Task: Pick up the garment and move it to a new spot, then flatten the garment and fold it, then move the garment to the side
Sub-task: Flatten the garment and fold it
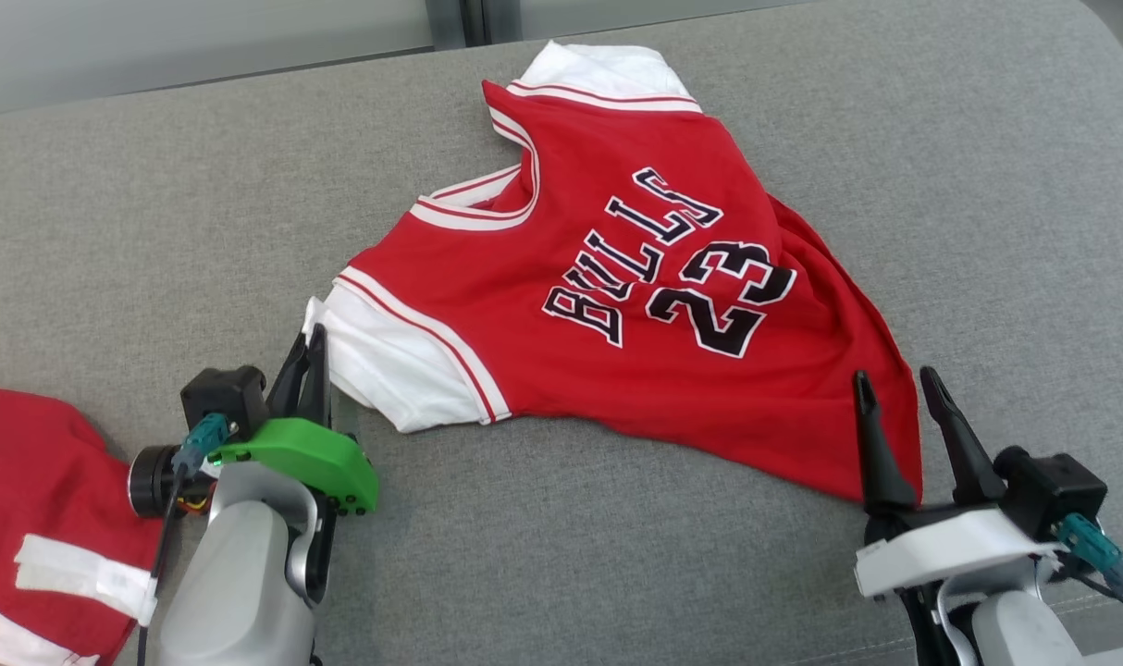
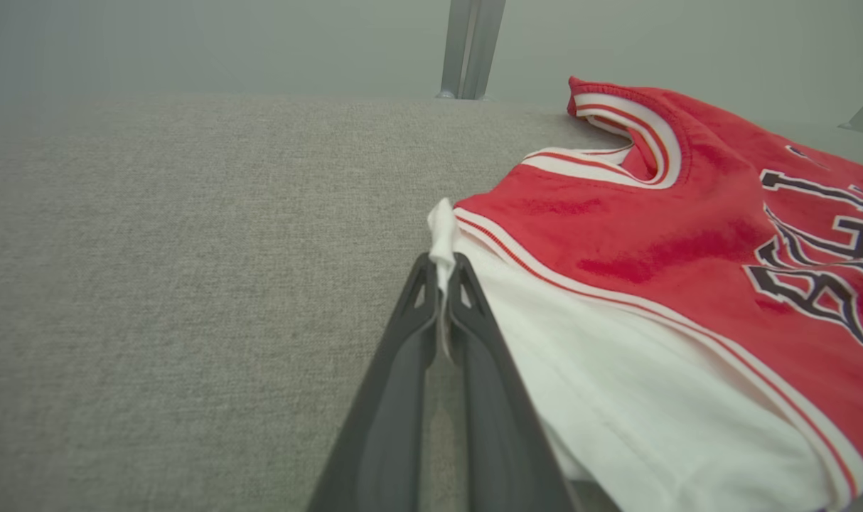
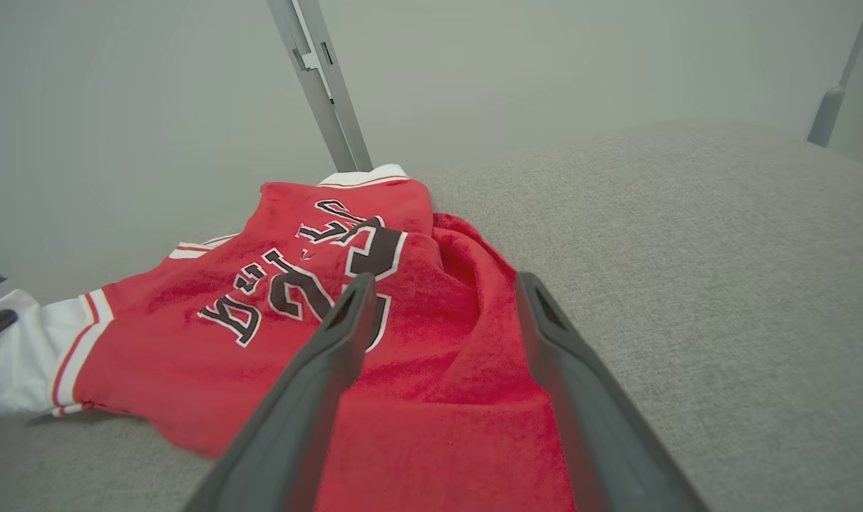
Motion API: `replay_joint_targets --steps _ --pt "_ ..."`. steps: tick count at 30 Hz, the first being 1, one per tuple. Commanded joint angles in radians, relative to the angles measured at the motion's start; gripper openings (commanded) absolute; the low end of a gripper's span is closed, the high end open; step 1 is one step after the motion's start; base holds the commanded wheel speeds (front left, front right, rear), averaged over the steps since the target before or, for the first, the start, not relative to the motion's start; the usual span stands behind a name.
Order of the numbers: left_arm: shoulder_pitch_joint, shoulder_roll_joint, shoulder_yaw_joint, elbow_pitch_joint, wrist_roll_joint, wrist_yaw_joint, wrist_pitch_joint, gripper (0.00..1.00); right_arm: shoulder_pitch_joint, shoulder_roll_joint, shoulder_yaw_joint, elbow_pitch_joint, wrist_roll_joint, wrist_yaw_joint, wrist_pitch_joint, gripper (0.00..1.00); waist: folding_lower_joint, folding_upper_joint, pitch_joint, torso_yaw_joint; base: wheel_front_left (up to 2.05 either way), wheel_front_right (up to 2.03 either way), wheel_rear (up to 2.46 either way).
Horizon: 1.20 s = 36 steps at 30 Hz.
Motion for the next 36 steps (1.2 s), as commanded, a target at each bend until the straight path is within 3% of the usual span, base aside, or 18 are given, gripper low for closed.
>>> replay_joint_targets --steps 1,10,20,26,27,28,32,36 --pt "0.038 0.009 0.011 -0.028 0.012 0.009 0.000 0.00 0.032 -0.002 -0.013 0.010 0.022 0.000 -0.003 1.00 0.0000 0.0000 -0.015 0.001 0.00 0.00 0.00" --pt "0.148 0.009 0.036 -0.148 0.030 0.012 -0.001 0.00 0.119 -0.001 -0.084 0.111 0.076 0.000 -0.003 1.00 0.0000 0.0000 -0.036 -0.008 0.00 0.00 0.00" --pt "0.173 -0.002 0.026 -0.192 0.028 0.013 0.000 0.00 0.049 -0.002 -0.043 0.335 0.201 0.000 -0.001 1.00 0.0000 0.0000 -0.038 0.015 0.00 0.00 0.00" --pt "0.180 -0.005 0.022 -0.197 0.028 0.008 -0.001 0.00 0.020 0.001 -0.016 0.373 0.210 0.000 0.000 1.00 0.0000 0.0000 -0.041 0.027 0.00 0.00 0.00" --pt "0.181 -0.006 0.022 -0.197 0.029 0.009 -0.001 0.00 0.018 0.002 -0.005 0.377 0.210 0.001 0.000 0.32 0.0000 0.0000 -0.042 0.029 0.00 0.00 0.00" --pt "0.183 -0.006 0.022 -0.196 0.029 0.009 -0.001 0.00 0.017 0.003 0.013 0.378 0.207 0.001 0.000 0.00 0.0000 0.0000 -0.045 0.031 0.00 0.00 0.00" --pt "0.185 -0.006 0.037 -0.200 0.022 0.018 -0.001 0.00 0.014 0.000 0.064 0.351 0.216 0.001 -0.001 0.00 0.0000 0.0000 -0.060 0.035 0.00 0.00 0.00" --pt "0.168 -0.010 0.075 -0.236 -0.091 -0.010 -0.001 0.00 0.004 -0.004 0.108 0.236 0.206 0.000 -0.002 0.00 0.0000 0.0000 -0.082 0.037 0.00 0.00 0.00"
